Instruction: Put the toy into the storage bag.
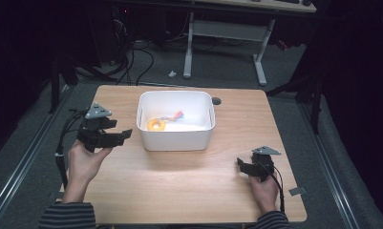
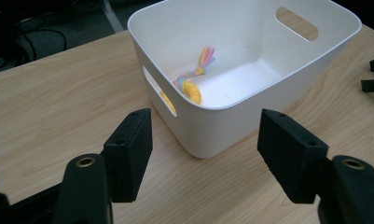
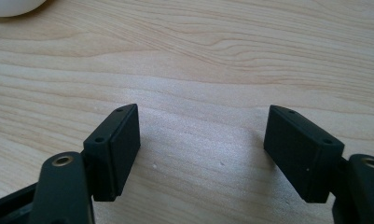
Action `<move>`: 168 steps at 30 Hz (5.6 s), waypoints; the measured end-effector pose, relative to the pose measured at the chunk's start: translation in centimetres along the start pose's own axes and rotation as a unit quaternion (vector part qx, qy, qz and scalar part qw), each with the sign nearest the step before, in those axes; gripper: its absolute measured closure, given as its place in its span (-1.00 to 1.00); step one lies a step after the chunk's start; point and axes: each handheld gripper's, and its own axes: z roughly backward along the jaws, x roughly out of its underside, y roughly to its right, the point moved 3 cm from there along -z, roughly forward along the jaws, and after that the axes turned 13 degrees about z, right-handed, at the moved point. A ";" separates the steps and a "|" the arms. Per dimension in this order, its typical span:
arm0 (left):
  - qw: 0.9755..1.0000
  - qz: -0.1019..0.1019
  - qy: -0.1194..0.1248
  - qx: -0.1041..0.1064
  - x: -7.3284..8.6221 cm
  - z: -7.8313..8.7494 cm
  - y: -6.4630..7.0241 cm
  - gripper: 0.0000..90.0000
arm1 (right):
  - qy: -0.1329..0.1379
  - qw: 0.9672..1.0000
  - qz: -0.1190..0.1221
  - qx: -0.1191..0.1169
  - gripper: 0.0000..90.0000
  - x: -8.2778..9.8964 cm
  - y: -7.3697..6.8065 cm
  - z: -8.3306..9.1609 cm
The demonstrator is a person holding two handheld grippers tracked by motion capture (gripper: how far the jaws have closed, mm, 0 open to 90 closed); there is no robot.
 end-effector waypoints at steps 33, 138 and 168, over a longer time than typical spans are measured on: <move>0.999 0.030 -0.001 0.012 4.6 -1.0 -1.3 -0.21 | 0.000 1.000 -0.001 0.000 -0.40 0.0 0.0 0.0; 0.995 0.052 -0.075 0.034 12.8 -10.6 0.3 -0.27 | 0.000 1.000 0.003 -0.002 -0.40 0.0 -0.1 0.1; 0.998 -0.006 -0.060 -0.006 13.8 -13.6 2.4 -0.34 | 0.000 1.000 0.003 -0.003 -0.40 0.1 -0.1 0.1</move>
